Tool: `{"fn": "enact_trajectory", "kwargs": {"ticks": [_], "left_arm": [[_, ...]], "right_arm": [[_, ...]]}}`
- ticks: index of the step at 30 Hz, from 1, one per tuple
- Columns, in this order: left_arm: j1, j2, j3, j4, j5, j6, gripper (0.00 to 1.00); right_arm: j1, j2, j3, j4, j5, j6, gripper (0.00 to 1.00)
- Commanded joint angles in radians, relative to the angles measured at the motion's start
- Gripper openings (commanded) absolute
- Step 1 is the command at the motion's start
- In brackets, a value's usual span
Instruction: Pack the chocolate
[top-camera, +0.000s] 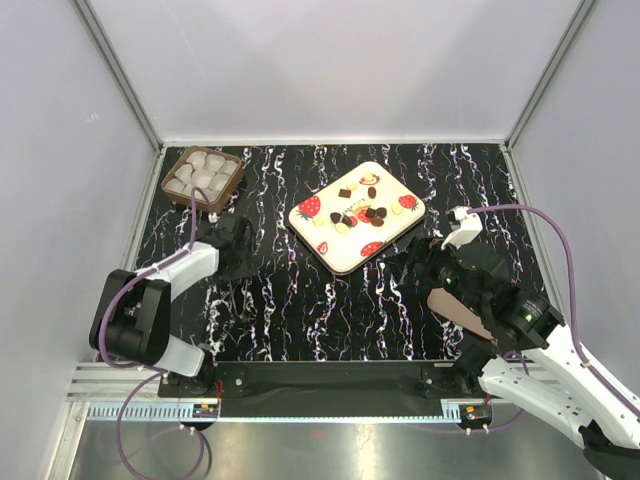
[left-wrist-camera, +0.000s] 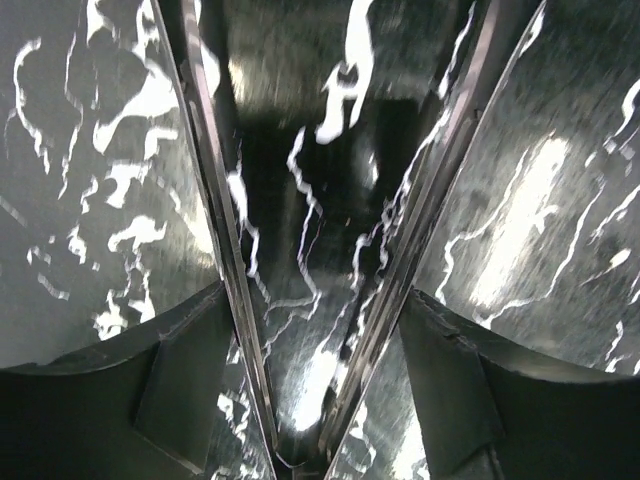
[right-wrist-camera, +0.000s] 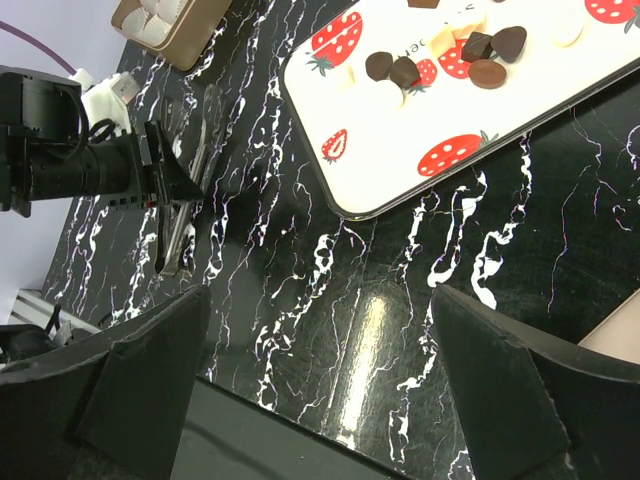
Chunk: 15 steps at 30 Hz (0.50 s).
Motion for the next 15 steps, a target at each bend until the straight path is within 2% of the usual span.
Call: {"fn": "enact_trajectory", "kwargs": {"ticks": [1, 8, 9, 15], "left_arm": [[-0.007, -0.087, 0.059, -0.097, 0.001, 0.005, 0.68], [-0.027, -0.201, 0.201, -0.295, 0.027, 0.063, 0.61], [-0.031, -0.204, 0.230, -0.316, 0.027, 0.068, 0.56], [-0.082, -0.244, 0.299, -0.418, 0.033, 0.082, 0.45]], "right_arm": [[0.001, -0.007, 0.029, 0.015, 0.022, -0.013, 1.00], [0.001, 0.003, 0.034, 0.031, -0.012, 0.011, 1.00], [0.002, 0.002, 0.031, 0.032, -0.015, 0.014, 1.00], [0.002, 0.003, 0.042, 0.018, -0.013, 0.028, 1.00]]}}
